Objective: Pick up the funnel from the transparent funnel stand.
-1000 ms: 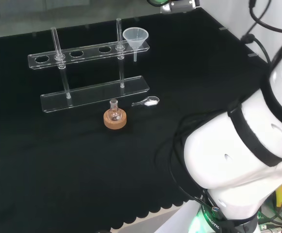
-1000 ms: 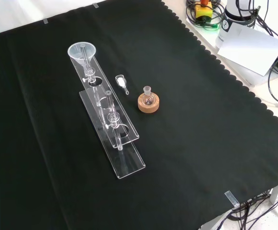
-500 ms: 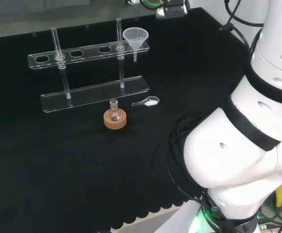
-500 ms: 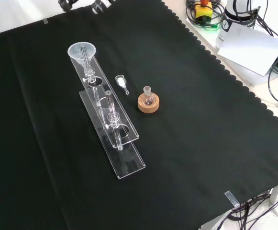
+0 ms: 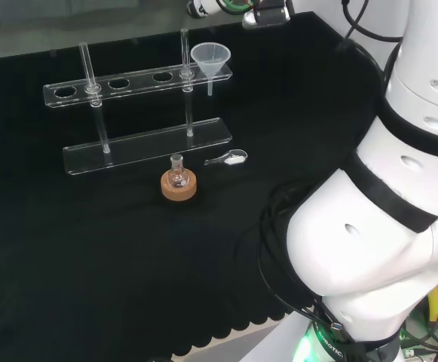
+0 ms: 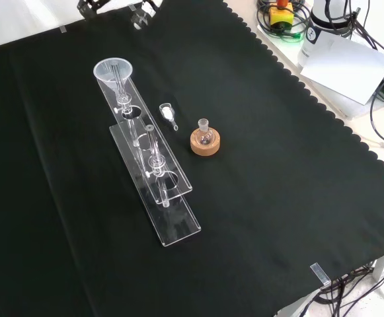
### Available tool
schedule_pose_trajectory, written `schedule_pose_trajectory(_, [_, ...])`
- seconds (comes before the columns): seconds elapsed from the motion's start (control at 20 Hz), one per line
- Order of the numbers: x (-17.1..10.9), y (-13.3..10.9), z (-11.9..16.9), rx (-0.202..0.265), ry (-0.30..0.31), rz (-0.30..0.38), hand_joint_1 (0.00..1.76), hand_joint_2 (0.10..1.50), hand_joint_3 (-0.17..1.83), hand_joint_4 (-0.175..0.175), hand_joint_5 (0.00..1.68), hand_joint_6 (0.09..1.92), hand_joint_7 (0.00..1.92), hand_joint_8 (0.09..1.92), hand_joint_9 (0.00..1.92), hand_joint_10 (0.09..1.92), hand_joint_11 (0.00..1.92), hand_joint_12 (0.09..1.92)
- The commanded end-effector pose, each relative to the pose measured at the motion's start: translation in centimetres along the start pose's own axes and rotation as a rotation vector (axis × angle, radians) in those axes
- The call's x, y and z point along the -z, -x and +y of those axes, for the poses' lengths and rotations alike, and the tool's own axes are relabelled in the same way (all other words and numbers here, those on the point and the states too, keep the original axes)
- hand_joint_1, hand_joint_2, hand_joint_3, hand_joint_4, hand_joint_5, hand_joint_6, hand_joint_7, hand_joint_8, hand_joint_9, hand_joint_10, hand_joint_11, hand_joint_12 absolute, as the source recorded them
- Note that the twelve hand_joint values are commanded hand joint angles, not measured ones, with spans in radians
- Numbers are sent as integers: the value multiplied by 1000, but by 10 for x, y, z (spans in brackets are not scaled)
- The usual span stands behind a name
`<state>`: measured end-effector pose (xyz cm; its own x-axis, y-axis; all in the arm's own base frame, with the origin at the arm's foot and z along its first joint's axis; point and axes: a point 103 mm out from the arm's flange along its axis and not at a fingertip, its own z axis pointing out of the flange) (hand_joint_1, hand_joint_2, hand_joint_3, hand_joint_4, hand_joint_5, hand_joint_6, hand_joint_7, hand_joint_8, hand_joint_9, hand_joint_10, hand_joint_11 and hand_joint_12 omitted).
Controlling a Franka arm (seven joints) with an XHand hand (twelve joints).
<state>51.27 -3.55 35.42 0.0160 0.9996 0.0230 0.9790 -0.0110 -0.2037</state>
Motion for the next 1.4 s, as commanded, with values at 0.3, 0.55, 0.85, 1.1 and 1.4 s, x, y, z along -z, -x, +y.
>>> schedule_pose_trajectory(0.3, [-52,17,35,-6,-205,9,418,864,171,-18,88,87,0,318,4,807,28,1556])
schedule_pose_trajectory(0.55, [-57,17,37,-9,-245,-22,452,830,156,-27,73,87,0,299,0,811,73,1578])
schedule_pose_trajectory(0.85, [-58,5,42,1,-263,-99,521,794,144,-55,31,87,0,254,0,826,194,1583])
schedule_pose_trajectory(1.1, [-67,5,46,4,-258,-57,551,782,146,-52,0,87,0,159,0,790,228,1569])
schedule_pose_trajectory(1.4, [-72,12,53,-1,-267,-52,574,778,147,-51,0,87,0,130,0,780,238,1566])
